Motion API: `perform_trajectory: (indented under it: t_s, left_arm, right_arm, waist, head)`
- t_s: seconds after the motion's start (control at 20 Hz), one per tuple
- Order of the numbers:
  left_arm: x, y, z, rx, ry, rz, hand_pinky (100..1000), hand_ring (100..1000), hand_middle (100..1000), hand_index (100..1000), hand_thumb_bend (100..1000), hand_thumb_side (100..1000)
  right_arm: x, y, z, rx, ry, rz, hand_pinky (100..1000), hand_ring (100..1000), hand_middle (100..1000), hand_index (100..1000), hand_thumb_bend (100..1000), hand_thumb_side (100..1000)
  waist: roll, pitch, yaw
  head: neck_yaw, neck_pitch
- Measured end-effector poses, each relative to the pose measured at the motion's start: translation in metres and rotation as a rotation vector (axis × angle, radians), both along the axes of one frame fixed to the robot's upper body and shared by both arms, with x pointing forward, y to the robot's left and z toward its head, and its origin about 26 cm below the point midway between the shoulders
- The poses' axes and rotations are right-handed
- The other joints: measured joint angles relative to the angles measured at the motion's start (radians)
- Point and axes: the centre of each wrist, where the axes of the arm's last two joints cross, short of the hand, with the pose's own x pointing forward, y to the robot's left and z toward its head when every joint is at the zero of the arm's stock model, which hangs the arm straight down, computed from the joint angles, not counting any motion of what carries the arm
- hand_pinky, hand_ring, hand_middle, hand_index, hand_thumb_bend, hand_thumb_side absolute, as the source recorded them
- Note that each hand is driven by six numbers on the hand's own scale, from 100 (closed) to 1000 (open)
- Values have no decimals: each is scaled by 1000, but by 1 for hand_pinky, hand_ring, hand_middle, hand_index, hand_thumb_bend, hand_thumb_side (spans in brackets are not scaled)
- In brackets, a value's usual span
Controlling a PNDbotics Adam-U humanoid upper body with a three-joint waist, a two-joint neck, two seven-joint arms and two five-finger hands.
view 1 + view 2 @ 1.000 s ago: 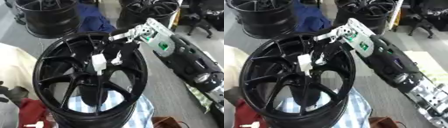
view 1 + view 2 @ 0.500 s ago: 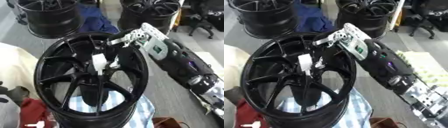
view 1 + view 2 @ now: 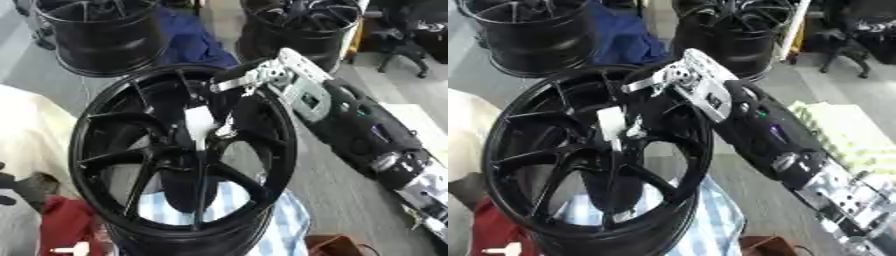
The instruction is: Pull the pin out of the wheel hub.
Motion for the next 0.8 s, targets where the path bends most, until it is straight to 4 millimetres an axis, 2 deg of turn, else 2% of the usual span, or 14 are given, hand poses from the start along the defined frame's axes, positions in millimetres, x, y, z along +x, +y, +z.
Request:
perform_trajectory:
  t_s: [0.1, 0.25, 0.3, 0.5, 0.8]
  left_arm:
    - [0, 0, 0, 0, 1, -1, 643, 753, 664, 840, 100, 738]
    - [0, 0, 0, 0, 1, -1, 643, 753, 664, 841, 100, 738]
    - [0, 0, 0, -1, 1, -1, 643, 753, 665, 841, 100, 738]
    - [0, -1, -1, -5, 2, -2, 643, 753, 664, 841, 100, 738]
    - [0, -2, -1, -9, 4, -3, 644, 754, 664, 841, 100, 739]
  right_arm:
    - [0, 1, 0, 9, 1, -1, 753, 767, 634, 725, 248, 411]
    - [-1, 1, 1, 28, -15, -8, 734, 737, 573, 657, 199, 355]
    - [-1, 2, 1, 36, -23, -10, 718, 710, 527, 610, 136, 293]
    - [-2, 4, 1, 78, -65, -20, 678, 638, 433, 508, 100, 197]
    - [-3, 6, 1, 139, -109, -29, 666, 624, 413, 494, 100, 196]
  waist:
    - [0, 0, 1]
    - [0, 0, 1]
    - [0, 0, 1]
    - [1, -2, 2]
    - [3, -2, 3]
  head:
    - [0, 0]
    - [0, 0]
    - [0, 0]
    - [-1, 0]
    - [-2, 0]
